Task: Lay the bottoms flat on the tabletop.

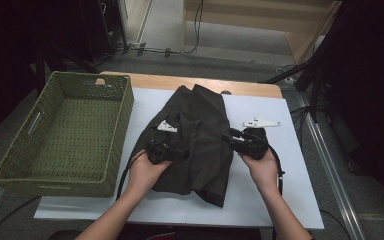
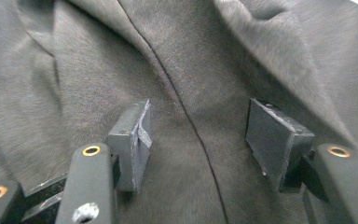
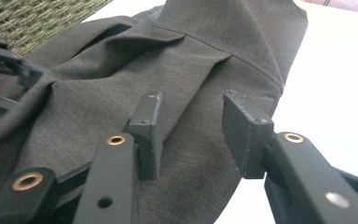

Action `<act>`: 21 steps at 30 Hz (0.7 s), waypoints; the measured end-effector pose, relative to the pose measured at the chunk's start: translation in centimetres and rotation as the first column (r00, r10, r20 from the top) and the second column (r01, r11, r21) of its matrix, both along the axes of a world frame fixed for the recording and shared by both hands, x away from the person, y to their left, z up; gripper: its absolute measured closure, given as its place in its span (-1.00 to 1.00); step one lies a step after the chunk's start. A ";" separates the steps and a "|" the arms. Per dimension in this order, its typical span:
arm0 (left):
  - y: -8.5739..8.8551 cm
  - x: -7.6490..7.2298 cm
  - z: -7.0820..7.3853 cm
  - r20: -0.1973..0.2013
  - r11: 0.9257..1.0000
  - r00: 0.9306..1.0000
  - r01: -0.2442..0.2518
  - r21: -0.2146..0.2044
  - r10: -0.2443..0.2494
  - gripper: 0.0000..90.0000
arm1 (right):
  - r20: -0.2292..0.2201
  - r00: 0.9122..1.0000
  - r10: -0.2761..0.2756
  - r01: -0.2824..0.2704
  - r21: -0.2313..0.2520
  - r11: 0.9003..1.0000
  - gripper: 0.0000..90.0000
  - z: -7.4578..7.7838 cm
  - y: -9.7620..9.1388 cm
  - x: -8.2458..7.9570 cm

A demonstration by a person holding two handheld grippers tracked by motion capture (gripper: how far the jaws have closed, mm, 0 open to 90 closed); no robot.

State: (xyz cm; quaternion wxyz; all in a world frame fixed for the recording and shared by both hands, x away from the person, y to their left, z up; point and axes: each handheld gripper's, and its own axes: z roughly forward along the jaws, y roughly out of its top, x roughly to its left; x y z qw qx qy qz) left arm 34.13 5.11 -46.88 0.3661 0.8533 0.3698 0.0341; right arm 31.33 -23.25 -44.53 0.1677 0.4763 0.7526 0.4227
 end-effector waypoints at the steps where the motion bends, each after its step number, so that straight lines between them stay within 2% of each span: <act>1: -0.3 0.0 -0.3 0.000 1.000 1.000 0.002 0.015 -0.002 -0.05 | 0.003 1.000 -0.001 0.001 0.000 1.000 0.22 0.0 0.0 0.0; 3: -0.6 0.1 -1.0 -0.003 1.000 1.000 0.003 0.029 -0.003 0.04 | 0.007 1.000 -0.001 0.002 -0.008 1.000 0.21 -0.2 0.1 0.0; 7: -1.2 0.4 -2.1 -0.013 0.999 1.000 0.005 0.042 -0.004 0.37 | 0.007 1.000 -0.001 0.001 -0.013 1.000 0.19 -0.4 0.3 0.1; 10: -1.2 0.7 -2.7 -0.020 1.000 1.000 0.000 0.026 0.000 0.67 | 0.007 1.000 0.000 0.000 -0.012 1.000 0.19 -0.5 0.4 0.1; 12: -0.9 1.1 -2.8 -0.049 1.000 0.999 -0.007 0.002 0.008 0.89 | 0.005 1.000 0.002 -0.002 -0.015 1.000 0.19 -0.6 0.5 0.1; 14: -0.5 1.3 -2.6 -0.084 1.000 0.996 -0.018 -0.022 0.017 0.97 | 0.004 1.000 0.005 -0.005 -0.018 1.000 0.19 -0.6 0.6 0.2; 15: -0.3 1.3 -2.2 -0.084 1.000 0.996 -0.016 -0.025 0.014 0.98 | 0.007 1.000 0.006 -0.006 -0.019 1.000 0.19 -0.6 0.6 0.2; 18: 0.1 1.0 -0.9 -0.071 0.999 0.997 -0.013 -0.049 0.010 0.98 | 0.017 1.000 0.004 -0.004 -0.010 1.000 0.18 -0.5 0.6 0.2; 21: 0.1 0.4 0.5 -0.042 0.999 0.999 -0.002 -0.050 0.000 0.98 | 0.026 1.000 0.002 -0.002 0.001 1.000 0.17 -0.3 0.4 0.3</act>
